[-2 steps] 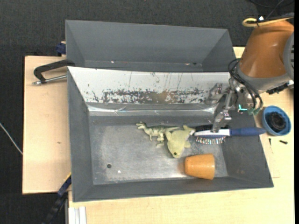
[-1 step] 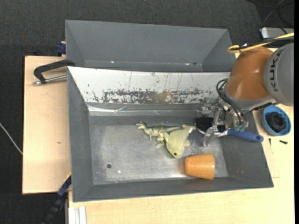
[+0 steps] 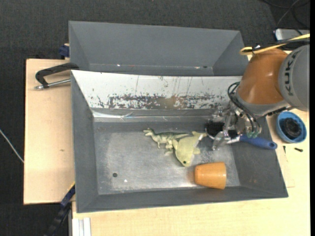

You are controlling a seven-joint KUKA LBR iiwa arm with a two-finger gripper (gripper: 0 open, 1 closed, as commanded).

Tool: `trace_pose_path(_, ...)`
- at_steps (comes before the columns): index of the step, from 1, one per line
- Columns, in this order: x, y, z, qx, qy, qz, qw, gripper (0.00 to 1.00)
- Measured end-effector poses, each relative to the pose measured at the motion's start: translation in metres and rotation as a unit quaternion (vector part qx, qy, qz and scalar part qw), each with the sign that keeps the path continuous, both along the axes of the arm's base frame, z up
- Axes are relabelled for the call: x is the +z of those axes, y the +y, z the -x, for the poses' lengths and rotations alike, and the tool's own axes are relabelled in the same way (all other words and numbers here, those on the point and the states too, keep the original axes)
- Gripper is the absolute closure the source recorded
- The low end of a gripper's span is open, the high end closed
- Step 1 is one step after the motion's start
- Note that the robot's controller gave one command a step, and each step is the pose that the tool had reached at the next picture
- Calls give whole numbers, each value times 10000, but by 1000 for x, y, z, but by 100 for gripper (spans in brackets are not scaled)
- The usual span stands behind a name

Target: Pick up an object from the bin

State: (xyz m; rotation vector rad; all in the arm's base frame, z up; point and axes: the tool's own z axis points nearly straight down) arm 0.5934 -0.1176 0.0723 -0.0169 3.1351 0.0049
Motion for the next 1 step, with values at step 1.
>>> trace_pose_path(1,125,71,30,2032,-22,21,9791,100)
